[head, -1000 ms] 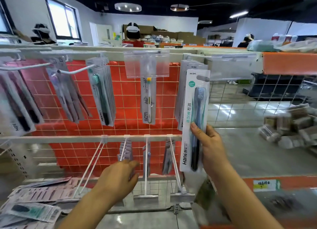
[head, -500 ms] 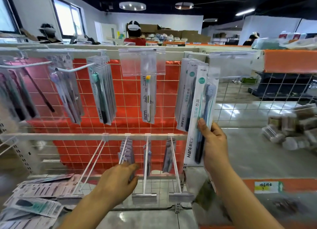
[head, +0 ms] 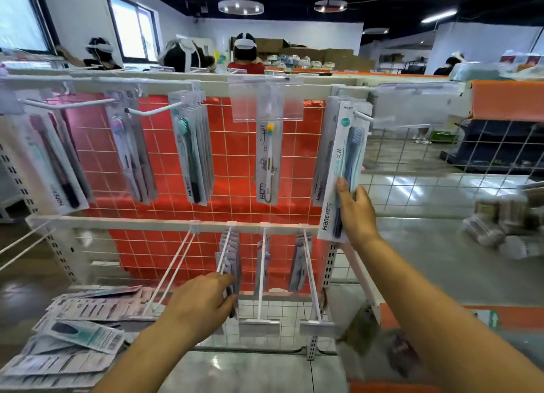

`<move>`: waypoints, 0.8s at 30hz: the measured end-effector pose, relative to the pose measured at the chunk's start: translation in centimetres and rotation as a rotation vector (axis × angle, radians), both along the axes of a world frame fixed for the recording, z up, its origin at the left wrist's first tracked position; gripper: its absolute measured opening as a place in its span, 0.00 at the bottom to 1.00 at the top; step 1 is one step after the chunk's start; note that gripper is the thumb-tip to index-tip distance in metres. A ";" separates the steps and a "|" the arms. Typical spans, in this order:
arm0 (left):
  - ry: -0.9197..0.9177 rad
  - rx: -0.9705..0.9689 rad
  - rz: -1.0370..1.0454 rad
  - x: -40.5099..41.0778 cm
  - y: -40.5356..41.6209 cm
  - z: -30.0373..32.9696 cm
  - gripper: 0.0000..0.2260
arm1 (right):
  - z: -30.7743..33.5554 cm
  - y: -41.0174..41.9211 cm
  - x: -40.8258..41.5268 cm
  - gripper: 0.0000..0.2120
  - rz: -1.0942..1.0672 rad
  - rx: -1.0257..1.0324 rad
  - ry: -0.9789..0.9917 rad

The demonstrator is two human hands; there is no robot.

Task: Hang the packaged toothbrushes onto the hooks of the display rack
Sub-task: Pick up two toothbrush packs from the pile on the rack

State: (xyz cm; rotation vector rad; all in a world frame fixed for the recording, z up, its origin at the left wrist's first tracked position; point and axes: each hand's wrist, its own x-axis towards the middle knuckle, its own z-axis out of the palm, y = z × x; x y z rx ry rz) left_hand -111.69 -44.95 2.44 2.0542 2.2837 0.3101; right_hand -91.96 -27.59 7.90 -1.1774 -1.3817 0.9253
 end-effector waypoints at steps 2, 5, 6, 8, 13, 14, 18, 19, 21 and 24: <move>0.000 -0.019 0.021 -0.4 -0.3 0.0 0.15 | -1.5 -0.1 0.3 0.19 0.006 -0.059 -0.043; -0.014 -0.026 0.036 -0.8 -0.7 -0.1 0.15 | -4.1 -0.6 0.7 0.25 -0.014 -0.212 -0.092; -0.025 -0.027 0.034 -0.8 -0.8 -0.1 0.15 | -4.9 -1.0 0.8 0.25 -0.008 -0.268 -0.113; -0.029 -0.037 0.020 -0.8 -1.1 -0.2 0.15 | -6.2 -1.9 0.9 0.23 0.029 -0.345 -0.116; -0.021 -0.057 0.016 -1.0 -1.5 -0.4 0.15 | -8.3 -3.8 0.0 0.10 0.143 -0.426 -0.297; -0.020 -0.059 0.020 -1.1 -1.6 -0.4 0.15 | -8.5 -4.1 -0.3 0.09 0.170 -0.412 -0.334; 0.006 -0.041 0.031 -1.8 -1.8 -0.6 0.16 | -8.4 -5.8 -2.0 0.07 0.255 -0.317 -0.418; 0.008 -0.034 0.041 -2.1 -1.9 -0.7 0.17 | -8.4 -6.2 -2.5 0.07 0.276 -0.301 -0.434; 0.010 -0.027 0.054 -2.7 -2.2 -0.9 0.16 | -8.4 -6.8 -3.5 0.09 0.313 -0.273 -0.490; -0.008 -0.016 0.075 -4.0 -3.0 -1.5 0.15 | -8.4 -7.9 -5.3 0.12 0.383 -0.224 -0.573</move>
